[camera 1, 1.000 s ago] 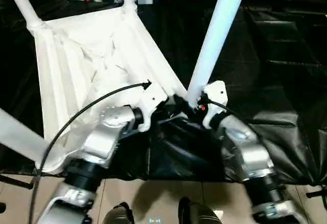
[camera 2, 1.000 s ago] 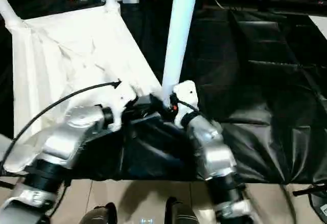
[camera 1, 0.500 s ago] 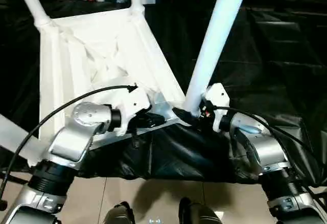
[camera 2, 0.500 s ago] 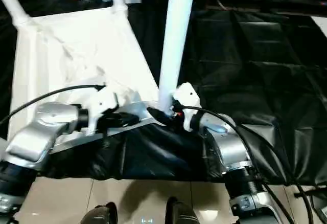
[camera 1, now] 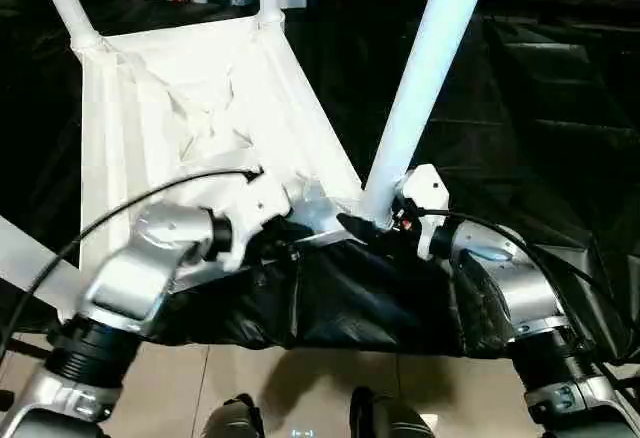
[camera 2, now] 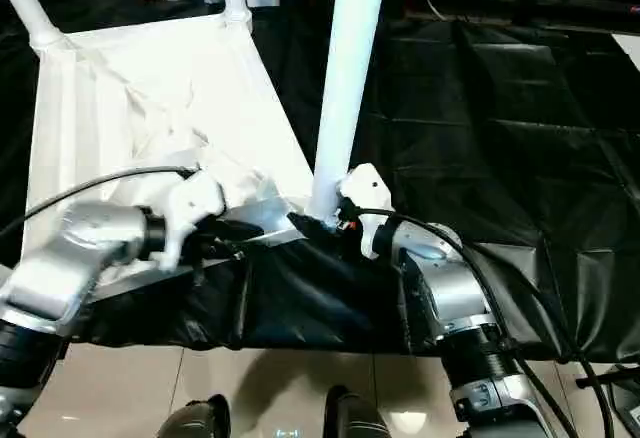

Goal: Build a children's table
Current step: Rotate leg to tighten

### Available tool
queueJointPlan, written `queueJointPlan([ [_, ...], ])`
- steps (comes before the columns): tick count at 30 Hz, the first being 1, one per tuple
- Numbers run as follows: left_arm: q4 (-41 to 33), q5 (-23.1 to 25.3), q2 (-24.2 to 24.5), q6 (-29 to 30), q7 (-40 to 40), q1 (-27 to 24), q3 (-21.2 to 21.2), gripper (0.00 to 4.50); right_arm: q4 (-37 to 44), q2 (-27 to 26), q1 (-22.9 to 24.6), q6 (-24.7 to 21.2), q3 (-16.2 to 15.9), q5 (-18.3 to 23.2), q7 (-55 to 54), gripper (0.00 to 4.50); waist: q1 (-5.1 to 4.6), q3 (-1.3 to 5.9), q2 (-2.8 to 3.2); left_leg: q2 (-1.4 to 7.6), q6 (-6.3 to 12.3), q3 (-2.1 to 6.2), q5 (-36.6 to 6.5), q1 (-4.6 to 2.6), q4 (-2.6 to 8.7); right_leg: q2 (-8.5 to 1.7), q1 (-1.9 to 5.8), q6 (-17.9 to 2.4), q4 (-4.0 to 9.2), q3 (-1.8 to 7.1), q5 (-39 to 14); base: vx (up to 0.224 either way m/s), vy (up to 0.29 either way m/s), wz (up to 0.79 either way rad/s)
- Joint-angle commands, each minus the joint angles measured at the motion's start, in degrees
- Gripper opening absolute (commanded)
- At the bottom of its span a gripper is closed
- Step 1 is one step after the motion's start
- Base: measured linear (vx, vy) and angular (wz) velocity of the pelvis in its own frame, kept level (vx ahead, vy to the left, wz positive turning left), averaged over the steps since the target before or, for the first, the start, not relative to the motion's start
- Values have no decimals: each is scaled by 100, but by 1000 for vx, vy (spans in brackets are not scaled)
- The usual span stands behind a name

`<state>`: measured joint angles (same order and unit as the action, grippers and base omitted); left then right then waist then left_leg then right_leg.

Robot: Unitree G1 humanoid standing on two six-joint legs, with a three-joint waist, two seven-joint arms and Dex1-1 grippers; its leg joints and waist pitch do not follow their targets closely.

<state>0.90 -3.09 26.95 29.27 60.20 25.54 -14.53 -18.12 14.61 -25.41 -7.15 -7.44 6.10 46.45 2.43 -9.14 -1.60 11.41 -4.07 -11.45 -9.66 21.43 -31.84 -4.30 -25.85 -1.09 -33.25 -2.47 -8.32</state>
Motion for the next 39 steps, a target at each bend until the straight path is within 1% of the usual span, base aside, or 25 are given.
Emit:
queueJointPlan([
  [1,-15,21,6,60,-32,-20,-101,146,50,67,65,-40,-50,6,26,367,26,400,45,129,521,49,-705,-63,303,-280,411,-1514,239,238,-657,0,0,0],
  [3,76,71,-10,19,-59,-39,-157,146,62,73,74,-40,-66,6,34,367,30,401,53,125,553,46,-665,-64,296,-278,413,-1557,228,238,-544,0,0,0],
  [5,176,115,-31,-44,-116,-41,-184,146,73,76,80,-41,-79,9,40,367,31,394,51,127,562,47,-715,-63,298,-275,412,-1560,239,233,-583,0,0,0],
  [8,286,111,-60,-129,-166,-11,-175,146,80,82,82,-36,-87,12,53,367,47,382,55,130,503,48,-871,-76,309,-285,401,-1496,273,235,-874,0,0,0],
  [11,307,81,-76,-147,-179,-3,-159,111,74,84,79,-32,-84,11,61,367,60,383,52,133,463,50,-896,-78,312,-285,397,-1450,278,236,-964,0,0,0],
  [12,322,49,-91,-158,-181,1,-140,105,69,87,77,-29,-83,11,66,367,64,387,54,133,462,51,-884,-78,311,-287,399,-1450,274,236,-954,0,0,0],
  [13,364,7,-111,-171,-178,9,-117,91,55,93,72,-18,-82,11,76,367,64,397,39,129,466,48,-848,-76,306,-283,403,-1451,267,237,-907,0,0,0],
  [14,412,-27,-124,-198,-160,8,-103,91,45,101,69,-8,-81,13,86,367,66,397,38,128,472,48,-832,-75,305,-281,401,-1454,264,237,-892,0,0,0],
  [15,412,-27,-124,-198,-160,8,-103,76,45,101,69,-8,-81,13,86,367,73,400,43,126,484,44,-807,-79,301,-279,398,-1462,260,237,-856,0,0,0],
  [16,452,-46,-134,-225,-149,9,-97,76,37,107,65,-1,-81,15,93,367,77,406,40,126,505,45,-757,-76,296,-278,402,-1480,251,237,-782,0,0,0],
  [18,498,-51,-132,-265,-130,-3,-108,60,28,119,59,5,-88,15,111,367,79,407,37,126,531,46,-727,-68,293,-279,407,-1487,246,235,-739,0,0,0],
  [23,586,4,-48,-400,-14,-61,-258,24,-11,159,33,34,-108,13,165,367,81,410,24,128,546,41,-750,-74,291,-283,402,-1467,255,237,-831,0,0,0],
  [25,613,-4,-25,-440,25,-65,-291,13,-29,167,17,39,-106,12,174,367,84,411,24,129,528,48,-790,-73,295,-287,404,-1423,259,235,-935,0,0,0],
  [27,618,0,12,-496,112,-78,-345,5,-55,190,-15,16,-108,20,217,367,83,415,25,129,535,46,-751,-75,291,-285,403,-1432,252,237,-878,0,0,0],
  [28,620,7,34,-533,167,-86,-377,0,-73,206,-36,-1,-109,26,248,394,82,422,23,126,549,44,-716,-73,286,-281,407,-1448,242,238,-810,0,0,0],
  [29,620,7,34,-533,167,-86,-377,0,-73,206,-36,-1,-109,26,248,394,83,424,25,127,554,44,-696,-74,284,-282,408,-1457,235,237,-773,0,0,0],
  [32,576,-161,126,-842,668,-159,-487,0,-143,409,-169,-71,-111,172,719,406,79,432,23,125,629,44,-639,-75,278,-279,416,-1531,216,232,-631,0,0,0],
  [33,570,-176,133,-861,708,-164,-494,0,-142,429,-176,-73,-117,182,765,420,78,432,19,125,641,38,-638,-79,274,-277,414,-1542,215,236,-609,0,0,0],
  [35,581,-250,217,-1082,1008,-159,-586,0,-51,686,-199,-51,-264,229,1285,443,94,430,23,132,682,34,-670,-84,270,-278,413,-1560,213,234,-590,0,0,0],
  [36,594,-282,235,-1105,1083,-147,-600,0,-17,760,-199,-33,-304,244,1440,443,104,431,10,131,695,28,-691,-87,266,-274,412,-1556,212,236,-611,0,0,0],
  [37,608,-295,248,-1130,1131,-130,-608,0,-2,802,-201,-15,-321,259,1538,443,121,426,18,142,691,30,-710,-96,270,-282,404,-1558,215,238,-666,0,0,0],
  [39,629,-312,267,-1188,1209,-108,-619,0,24,857,-202,-24,-343,298,1685,443,132,427,14,145,685,28,-729,-95,266,-280,401,-1560,215,236,-707,0,0,0],
])
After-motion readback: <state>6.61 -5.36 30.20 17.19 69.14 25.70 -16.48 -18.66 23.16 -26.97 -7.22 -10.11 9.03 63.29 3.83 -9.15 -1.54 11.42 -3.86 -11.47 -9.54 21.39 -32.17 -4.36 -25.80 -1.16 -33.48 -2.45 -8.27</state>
